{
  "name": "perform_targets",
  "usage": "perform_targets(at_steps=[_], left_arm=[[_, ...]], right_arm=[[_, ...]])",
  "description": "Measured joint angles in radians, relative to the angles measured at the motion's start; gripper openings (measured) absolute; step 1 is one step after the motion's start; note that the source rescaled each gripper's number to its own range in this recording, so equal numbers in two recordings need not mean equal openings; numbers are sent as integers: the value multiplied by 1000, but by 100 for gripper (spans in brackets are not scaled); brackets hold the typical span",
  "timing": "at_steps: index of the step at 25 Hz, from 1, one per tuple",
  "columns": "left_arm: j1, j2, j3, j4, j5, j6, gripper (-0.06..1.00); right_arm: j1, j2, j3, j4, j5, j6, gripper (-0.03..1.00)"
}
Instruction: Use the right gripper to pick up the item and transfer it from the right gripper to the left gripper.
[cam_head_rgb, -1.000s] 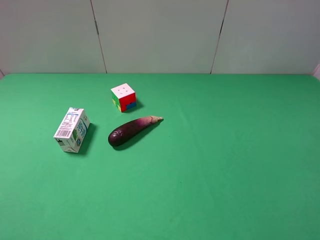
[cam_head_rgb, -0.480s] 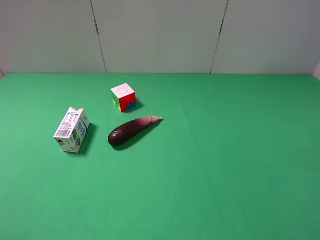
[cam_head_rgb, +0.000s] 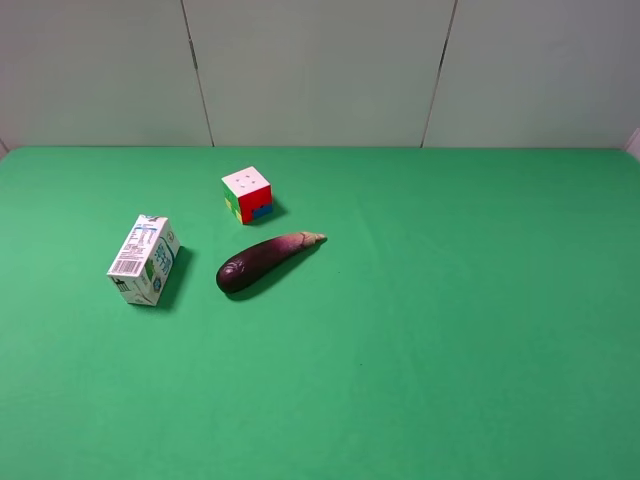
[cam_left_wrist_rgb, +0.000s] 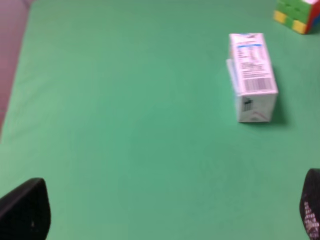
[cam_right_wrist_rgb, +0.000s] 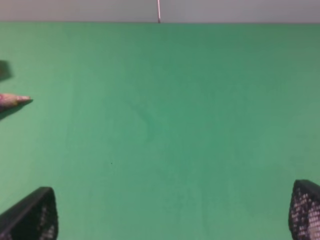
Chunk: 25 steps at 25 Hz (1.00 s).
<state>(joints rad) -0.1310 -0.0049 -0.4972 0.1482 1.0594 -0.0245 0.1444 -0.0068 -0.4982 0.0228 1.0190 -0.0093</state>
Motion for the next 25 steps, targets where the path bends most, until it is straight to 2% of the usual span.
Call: perform_targets(at_steps=[7,18,25], left_arm=[[105,0,0,1,0,0,100],[127,0,0,2,0,0,100],[194,0,0,3,0,1,100]], right_arm=[[0,0,0,0,0,0,100],[0,0,0,0,0,0,100],[0,0,0,0,0,0,100]])
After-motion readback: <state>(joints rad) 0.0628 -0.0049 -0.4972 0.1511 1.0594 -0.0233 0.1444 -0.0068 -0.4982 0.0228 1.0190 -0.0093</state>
